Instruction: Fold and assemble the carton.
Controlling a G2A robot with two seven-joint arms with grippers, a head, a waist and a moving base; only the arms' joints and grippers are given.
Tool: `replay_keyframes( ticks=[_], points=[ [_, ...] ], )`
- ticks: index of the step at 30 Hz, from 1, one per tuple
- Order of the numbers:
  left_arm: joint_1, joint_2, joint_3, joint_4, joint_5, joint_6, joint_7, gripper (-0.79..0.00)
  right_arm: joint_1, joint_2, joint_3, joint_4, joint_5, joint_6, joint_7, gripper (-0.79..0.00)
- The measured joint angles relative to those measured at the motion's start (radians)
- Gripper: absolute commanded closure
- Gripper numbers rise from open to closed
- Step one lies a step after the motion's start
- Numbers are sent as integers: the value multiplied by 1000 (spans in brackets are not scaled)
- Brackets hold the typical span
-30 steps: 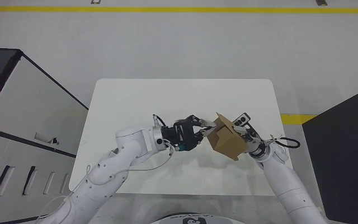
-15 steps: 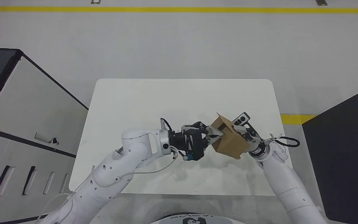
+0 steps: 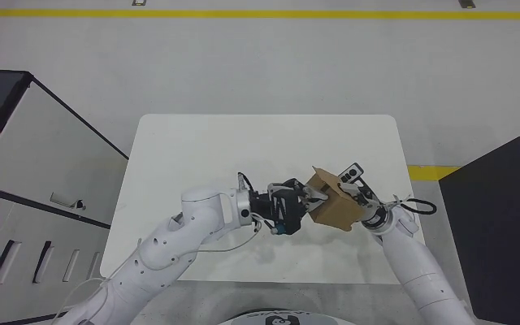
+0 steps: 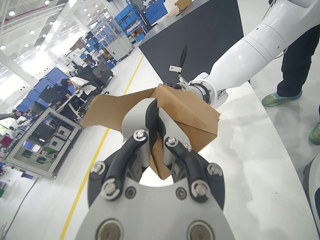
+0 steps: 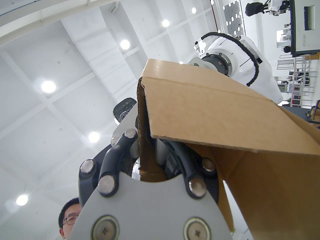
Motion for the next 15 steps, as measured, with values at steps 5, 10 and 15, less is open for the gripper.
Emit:
replay_keyframes(
  ticks=[5, 10, 15],
  points=[
    [-1, 1, 5, 0, 0, -7, -1, 0, -5, 3, -2, -9, 4, -4, 0, 0],
    [-3, 1, 4, 1, -5, -8, 0, 0, -8, 6, -4, -14, 4, -8, 0, 0],
    [1, 4, -11, -5, -11, -4, 4, 0, -12, 9, -4, -18, 3, -15, 0, 0]
  ],
)
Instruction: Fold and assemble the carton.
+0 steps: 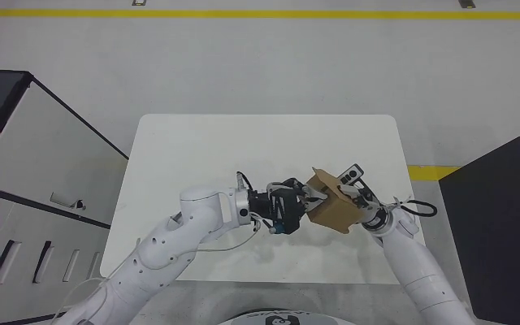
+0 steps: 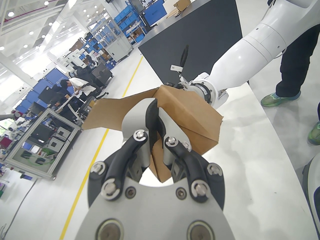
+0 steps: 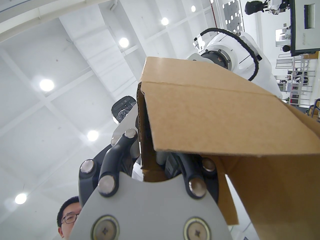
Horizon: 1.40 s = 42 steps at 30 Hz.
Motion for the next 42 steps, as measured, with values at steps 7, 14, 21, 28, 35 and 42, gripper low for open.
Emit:
replay_keyframes(
  ticks=[7, 14, 21, 28, 35, 42],
  points=[
    [5, 2, 9, -5, 11, -6, -2, 0, -6, 4, -4, -16, 9, -3, 0, 0],
    [1, 2, 12, -5, 9, -1, -1, 0, -9, 9, -8, -24, 9, -8, 0, 0],
    [16, 9, -21, -24, 2, 7, -5, 0, -9, 13, -11, -27, 10, -16, 0, 0],
    [27, 12, -18, -28, 12, 3, -7, 0, -9, 16, -18, -31, 16, -19, 0, 0],
    [13, 8, 9, -15, 20, -2, -8, 0, -7, 19, -23, -29, 20, -22, 0, 0],
    [7, 9, -1, -16, 14, 8, -6, 0, -6, 21, -24, -25, 24, -27, 0, 0]
  ],
)
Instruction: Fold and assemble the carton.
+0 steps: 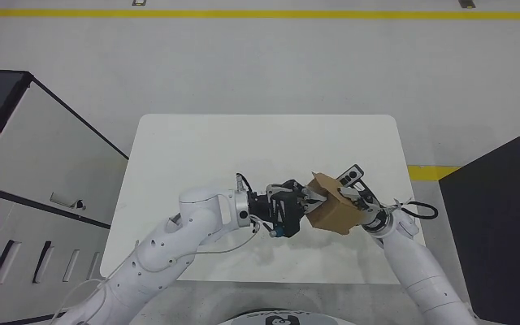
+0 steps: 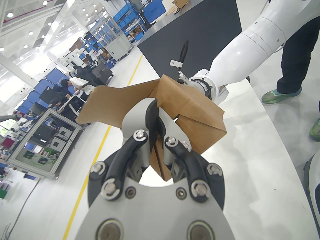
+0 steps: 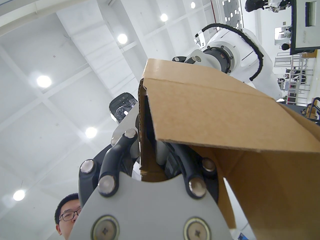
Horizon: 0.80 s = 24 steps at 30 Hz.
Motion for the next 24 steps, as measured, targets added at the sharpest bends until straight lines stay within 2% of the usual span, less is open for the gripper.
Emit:
replay_keyframes(
  ticks=[6, 15, 24],
  points=[
    [8, 3, -8, -8, 4, 1, -1, 0, 1, 2, -2, 1, 2, -1, 0, 0],
    [-3, -1, 22, 3, 13, -2, -4, 0, 4, 5, -9, 1, 3, -2, 0, 0],
    [0, 4, -6, 1, -13, 0, 4, 0, 6, 7, -10, 10, 8, -6, 0, 0]
  ],
)
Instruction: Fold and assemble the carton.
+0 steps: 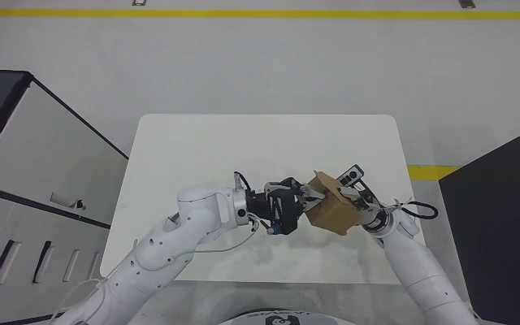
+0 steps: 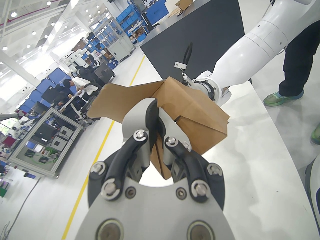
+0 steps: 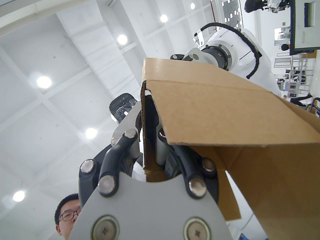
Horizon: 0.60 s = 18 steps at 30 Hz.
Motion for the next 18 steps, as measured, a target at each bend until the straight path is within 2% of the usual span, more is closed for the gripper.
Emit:
replay_keyframes(
  ticks=[18],
  points=[
    [-11, 1, -17, 14, -27, 7, 8, 0, 19, 4, -4, 25, 1, -6, 0, 0]
  ],
)
